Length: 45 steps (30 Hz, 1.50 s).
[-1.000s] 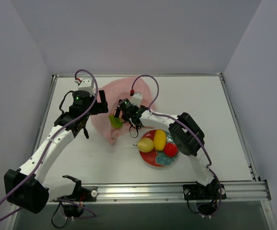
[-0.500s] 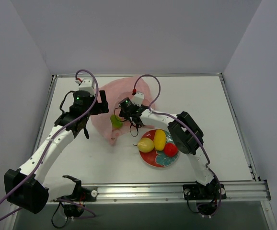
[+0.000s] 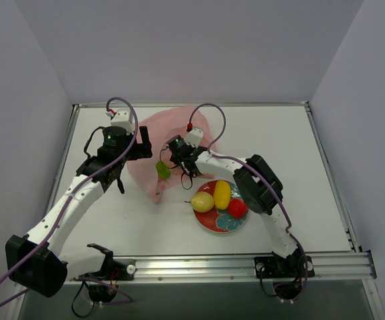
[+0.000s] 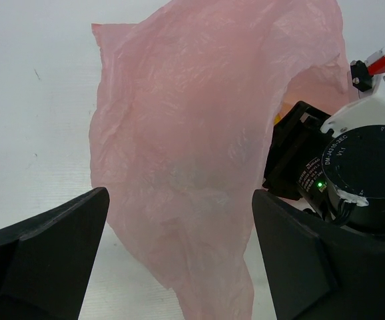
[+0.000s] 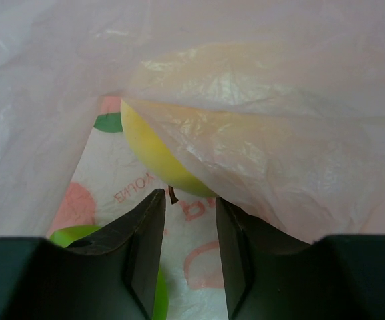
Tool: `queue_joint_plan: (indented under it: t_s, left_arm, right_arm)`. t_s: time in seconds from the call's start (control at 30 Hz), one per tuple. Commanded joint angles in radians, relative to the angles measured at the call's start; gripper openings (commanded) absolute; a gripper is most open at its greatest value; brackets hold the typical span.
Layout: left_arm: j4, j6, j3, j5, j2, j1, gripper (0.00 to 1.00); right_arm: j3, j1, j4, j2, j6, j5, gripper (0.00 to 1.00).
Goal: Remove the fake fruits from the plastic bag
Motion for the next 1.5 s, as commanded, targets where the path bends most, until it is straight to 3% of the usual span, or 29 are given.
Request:
queue_joint_plan:
  t_s: [0.0,0.6,1.27,1.47]
  left_arm:
    - [-0.001,0.019,0.031,-0.004,-0.032,-0.011,0.88]
    - [-0.004,0.022,0.034,-0.004,-0.034,-0.014,0.88]
    - [-0.007,0.031,0.034,-0.015,-0.037,-0.025,0.88]
    - [-0.007,0.032,0.037,-0.015,-0.037,-0.025,0.88]
  right_arm:
    - [0.023,-0.007,-0.012,0.001,0.03,0.074,0.32]
    - [-0.026,-0.01,-0.012,-0.013,0.066,0.097,0.21]
    - [-0.072,-0.022,-0.014,-0.08,0.035,0.174,0.0]
    - [-0.069,-0.03,-0.012,-0.1,0.006,0.172,0.0]
